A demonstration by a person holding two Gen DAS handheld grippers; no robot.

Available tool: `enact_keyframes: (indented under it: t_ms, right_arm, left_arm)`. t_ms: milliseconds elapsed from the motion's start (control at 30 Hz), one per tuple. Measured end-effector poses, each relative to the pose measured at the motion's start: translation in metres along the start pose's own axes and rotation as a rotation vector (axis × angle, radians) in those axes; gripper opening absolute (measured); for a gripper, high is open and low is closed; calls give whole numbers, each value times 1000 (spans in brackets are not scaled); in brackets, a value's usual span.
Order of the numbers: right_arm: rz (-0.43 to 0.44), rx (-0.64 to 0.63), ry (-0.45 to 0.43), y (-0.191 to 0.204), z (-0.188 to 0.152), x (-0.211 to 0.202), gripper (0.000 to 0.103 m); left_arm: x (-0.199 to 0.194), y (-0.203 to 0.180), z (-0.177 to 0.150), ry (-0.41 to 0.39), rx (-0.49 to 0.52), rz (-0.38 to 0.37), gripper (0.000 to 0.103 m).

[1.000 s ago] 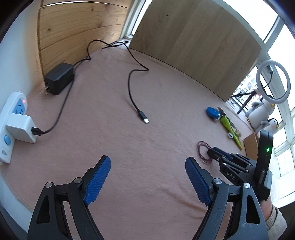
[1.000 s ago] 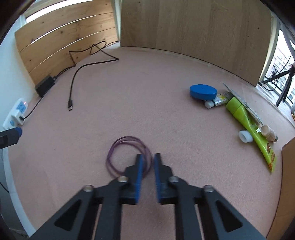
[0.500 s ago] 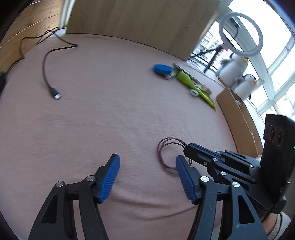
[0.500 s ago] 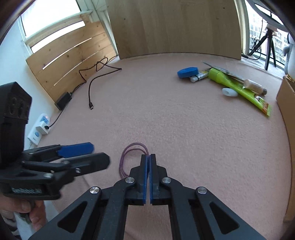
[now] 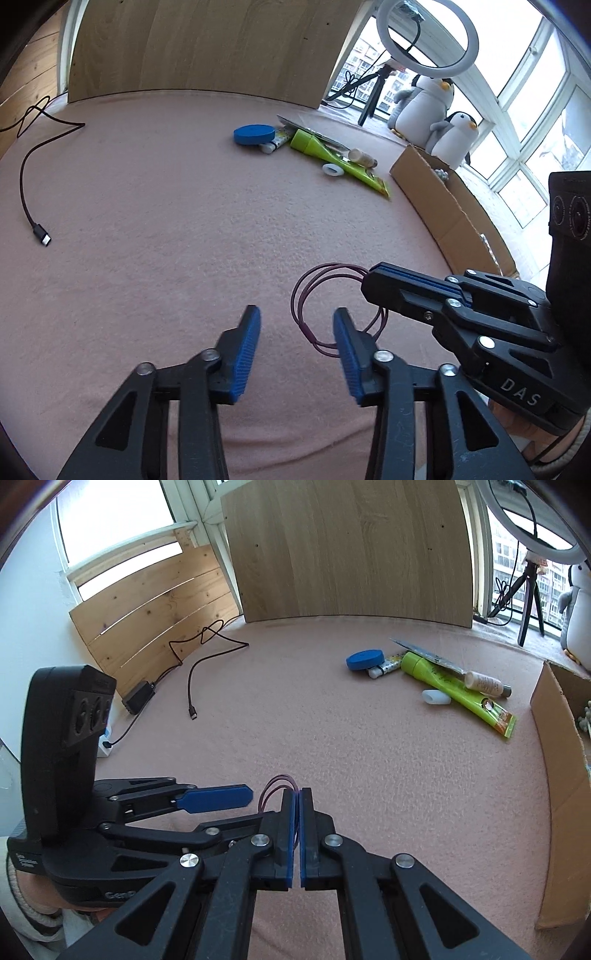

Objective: Organize objects
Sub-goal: 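Close the left gripper on the cable coil beside the right gripper, then carry the purple cable into the cardboard box and open both grippers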

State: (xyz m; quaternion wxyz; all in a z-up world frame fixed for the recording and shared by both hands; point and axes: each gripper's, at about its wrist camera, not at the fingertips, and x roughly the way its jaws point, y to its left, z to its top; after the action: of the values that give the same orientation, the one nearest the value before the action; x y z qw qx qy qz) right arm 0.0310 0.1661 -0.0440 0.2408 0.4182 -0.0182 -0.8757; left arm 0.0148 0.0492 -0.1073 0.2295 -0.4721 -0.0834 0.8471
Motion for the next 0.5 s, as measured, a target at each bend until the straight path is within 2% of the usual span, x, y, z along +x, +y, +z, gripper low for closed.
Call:
enact_keyframes:
  t_ms: [33,167,500]
  right_arm:
    - [0,-1,-2,0,0,-1,2]
    - [-9,-1,-7,0,-1,-4,2]
    - [-24,3,-25,-3,2,-10,2]
  left_arm:
    - [2,0,0,9,-1,-2,26]
    - [3,1,1,19,-13,-30,6]
    - [-12,-5,13,0,-4,13,4]
